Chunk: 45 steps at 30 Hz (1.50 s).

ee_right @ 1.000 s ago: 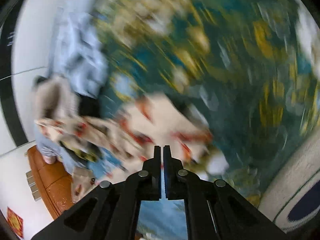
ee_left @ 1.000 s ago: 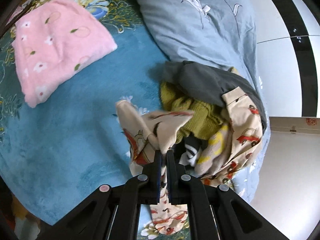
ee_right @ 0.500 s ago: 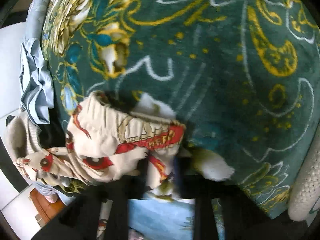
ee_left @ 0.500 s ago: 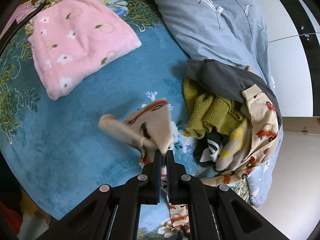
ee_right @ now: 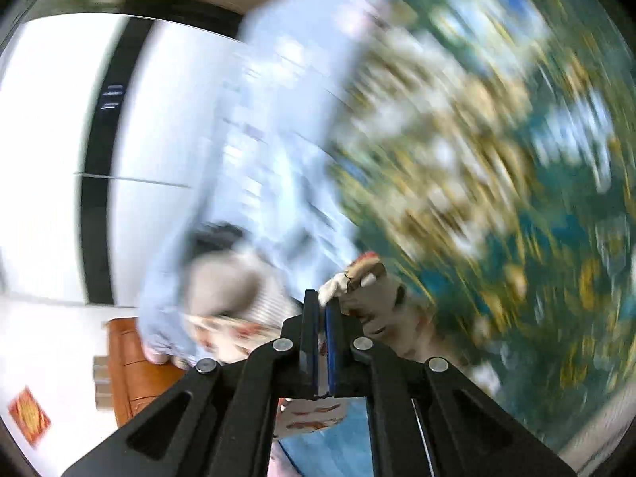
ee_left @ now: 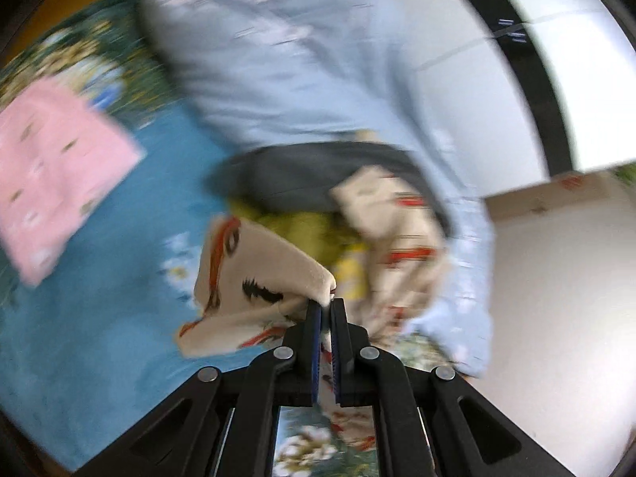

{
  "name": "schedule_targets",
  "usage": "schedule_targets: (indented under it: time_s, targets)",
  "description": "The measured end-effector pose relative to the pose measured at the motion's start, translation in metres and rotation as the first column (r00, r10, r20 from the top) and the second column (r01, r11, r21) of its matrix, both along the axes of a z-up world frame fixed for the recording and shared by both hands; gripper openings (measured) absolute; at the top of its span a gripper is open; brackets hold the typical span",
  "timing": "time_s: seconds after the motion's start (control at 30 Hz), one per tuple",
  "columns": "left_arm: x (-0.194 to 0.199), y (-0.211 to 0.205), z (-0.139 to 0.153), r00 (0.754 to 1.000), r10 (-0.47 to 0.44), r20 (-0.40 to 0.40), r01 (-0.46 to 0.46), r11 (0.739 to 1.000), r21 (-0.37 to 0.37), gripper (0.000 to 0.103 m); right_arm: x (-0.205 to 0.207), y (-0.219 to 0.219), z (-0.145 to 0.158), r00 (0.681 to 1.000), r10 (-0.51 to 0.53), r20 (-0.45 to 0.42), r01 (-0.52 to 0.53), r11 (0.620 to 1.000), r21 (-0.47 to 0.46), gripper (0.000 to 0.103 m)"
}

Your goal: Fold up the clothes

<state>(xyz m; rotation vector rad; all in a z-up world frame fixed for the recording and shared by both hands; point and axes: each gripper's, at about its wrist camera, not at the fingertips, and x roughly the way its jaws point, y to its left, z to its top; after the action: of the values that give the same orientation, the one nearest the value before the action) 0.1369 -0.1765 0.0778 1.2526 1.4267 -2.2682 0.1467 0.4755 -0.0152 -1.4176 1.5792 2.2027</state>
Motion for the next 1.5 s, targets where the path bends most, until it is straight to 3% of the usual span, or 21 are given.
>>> schedule_targets:
  time_s: [0.07,0.13,0.27,0.3,0.33,0.47,0.53,0.63,0.77,0.87,0.97,1.1,1.23,1.3,1.33,1.37,1.43,1.47,1.5]
  targets:
    - [0.007,0.011,0.01,0.998,-0.033,-0.051,0.032,0.999,-0.015,0.005,0.012,0.005,0.002,1.0,-0.001,0.004,0.001,0.999,0.036,0.002]
    - [0.02,0.022,0.0,0.997,-0.057,-0.044,0.056,0.998,-0.035,0.005,0.025,0.011,0.005,1.0,-0.002,0.008,0.001,0.997,0.071,0.002]
    - [0.059,0.037,-0.084,0.987,-0.052,0.152,0.055,0.998,-0.019,0.005,0.049,0.021,0.009,1.0,-0.004,0.017,0.001,0.99,0.142,0.002]
    - [0.069,0.039,-0.108,0.979,-0.045,0.201,0.048,0.999,-0.013,0.005,0.055,0.024,-0.01,0.997,-0.011,0.073,0.001,0.99,0.144,0.002]
    - [0.08,0.04,-0.132,0.966,-0.034,0.257,0.036,0.999,-0.004,0.005,0.067,0.023,-0.045,0.983,-0.027,0.184,0.001,0.99,0.139,0.002]
    - [0.137,0.042,-0.221,0.872,0.051,0.486,-0.094,0.993,0.065,0.005,0.11,0.027,-0.114,0.909,-0.077,0.409,0.036,0.993,0.109,0.002]
    - [0.157,0.045,-0.236,0.842,0.064,0.536,-0.128,0.988,0.082,0.005,0.119,0.023,-0.125,0.896,-0.079,0.437,0.03,0.993,0.117,0.003]
    - [0.172,0.049,-0.242,0.825,0.038,0.564,-0.102,0.991,0.082,0.008,0.121,0.017,-0.128,0.886,-0.068,0.459,0.009,0.992,0.13,0.002]
    - [0.165,0.052,-0.238,0.803,-0.049,0.594,0.028,0.999,0.044,0.01,0.116,0.011,-0.121,0.876,-0.048,0.481,-0.022,0.99,0.139,0.003]
    - [0.15,0.056,-0.228,0.775,-0.117,0.621,0.162,0.987,-0.015,0.027,0.112,0.007,-0.116,0.867,-0.033,0.497,-0.046,0.988,0.146,0.003]
    - [0.125,0.073,-0.215,0.761,-0.212,0.613,0.347,0.932,-0.109,0.051,0.111,0.0,-0.115,0.854,-0.022,0.52,-0.064,0.987,0.148,0.004]
    - [0.086,0.113,-0.211,0.701,-0.374,0.608,0.57,0.805,-0.163,0.054,0.109,-0.008,-0.116,0.834,-0.021,0.552,-0.078,0.985,0.155,0.005]
    - [0.054,0.173,-0.218,0.574,-0.537,0.618,0.775,0.601,-0.197,0.062,0.099,-0.015,-0.105,0.829,-0.016,0.56,-0.105,0.977,0.183,0.005]
    - [0.047,0.199,-0.23,0.499,-0.597,0.628,0.839,0.514,-0.178,0.062,0.094,-0.018,-0.099,0.831,-0.009,0.557,-0.119,0.974,0.194,0.005]
    - [0.046,0.208,-0.234,0.473,-0.611,0.635,0.858,0.482,-0.175,0.062,0.091,-0.02,-0.095,0.832,-0.003,0.555,-0.13,0.971,0.201,0.005]
    - [0.043,0.215,-0.24,0.452,-0.619,0.642,0.872,0.458,-0.173,0.062,0.089,-0.022,-0.093,0.832,0.003,0.554,-0.14,0.969,0.205,0.005]
    - [0.039,0.226,-0.252,0.434,-0.618,0.655,0.883,0.437,-0.172,0.062,0.088,-0.026,-0.089,0.832,0.012,0.554,-0.156,0.964,0.214,0.005]
    - [0.036,0.23,-0.257,0.431,-0.613,0.662,0.884,0.434,-0.173,0.062,0.088,-0.028,-0.087,0.832,0.015,0.554,-0.161,0.963,0.217,0.005]
    - [0.033,0.231,-0.262,0.44,-0.601,0.668,0.876,0.45,-0.173,0.062,0.088,-0.029,-0.085,0.832,0.014,0.554,-0.163,0.962,0.22,0.005]
